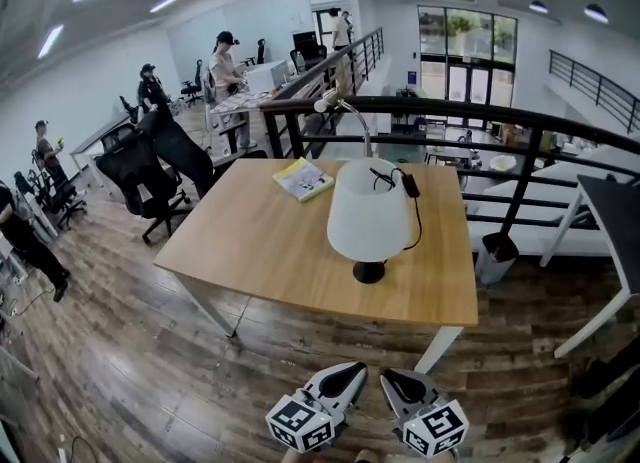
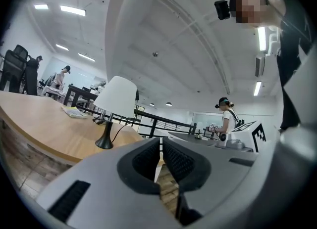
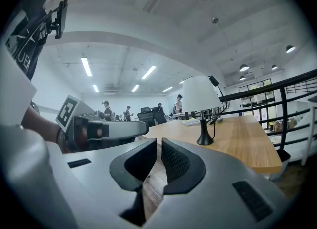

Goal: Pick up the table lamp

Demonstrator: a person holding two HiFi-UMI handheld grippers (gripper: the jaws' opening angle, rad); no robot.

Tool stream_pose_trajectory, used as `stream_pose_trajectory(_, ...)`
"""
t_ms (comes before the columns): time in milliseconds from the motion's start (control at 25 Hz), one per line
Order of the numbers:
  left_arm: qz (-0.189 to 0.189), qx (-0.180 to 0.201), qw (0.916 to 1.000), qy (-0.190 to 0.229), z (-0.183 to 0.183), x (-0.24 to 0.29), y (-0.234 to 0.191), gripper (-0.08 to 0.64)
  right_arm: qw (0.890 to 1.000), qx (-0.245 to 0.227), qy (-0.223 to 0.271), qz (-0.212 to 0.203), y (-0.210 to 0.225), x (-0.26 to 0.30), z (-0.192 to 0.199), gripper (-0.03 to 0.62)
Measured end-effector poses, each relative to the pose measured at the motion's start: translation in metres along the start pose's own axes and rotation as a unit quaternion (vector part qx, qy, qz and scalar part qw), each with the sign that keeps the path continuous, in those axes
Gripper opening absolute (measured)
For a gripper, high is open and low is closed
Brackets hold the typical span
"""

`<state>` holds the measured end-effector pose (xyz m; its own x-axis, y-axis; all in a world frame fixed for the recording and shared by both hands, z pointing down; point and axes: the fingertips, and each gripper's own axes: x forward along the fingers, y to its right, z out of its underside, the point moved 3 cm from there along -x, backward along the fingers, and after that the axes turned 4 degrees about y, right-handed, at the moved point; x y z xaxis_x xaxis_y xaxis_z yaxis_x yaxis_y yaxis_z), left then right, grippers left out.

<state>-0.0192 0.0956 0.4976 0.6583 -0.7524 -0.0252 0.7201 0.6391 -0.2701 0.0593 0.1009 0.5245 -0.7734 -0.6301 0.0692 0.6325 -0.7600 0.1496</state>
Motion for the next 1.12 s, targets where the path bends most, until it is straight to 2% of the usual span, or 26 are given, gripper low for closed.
stream_pose_trajectory(160,0.013,-0.01,0.9999,-0.002,0.0,0.006,-0.008,0.012,1.0,-0.004,-0.005,-0.008,0.004,0.015,0.0,0.048)
stream_pose_trajectory(520,0.01,-0.047,0.9988,-0.008,0.003,0.016,-0.034,0.012,1.0,0.001,-0.016,-0.018,0.011,0.041,0.004,0.048)
stream_pose_trajectory(1120,0.06,-0.082,0.9948,-0.013,-0.015,0.075,-0.103,0.012,0.999,-0.002,-0.03,0.017,0.052,0.112,-0.005,0.048)
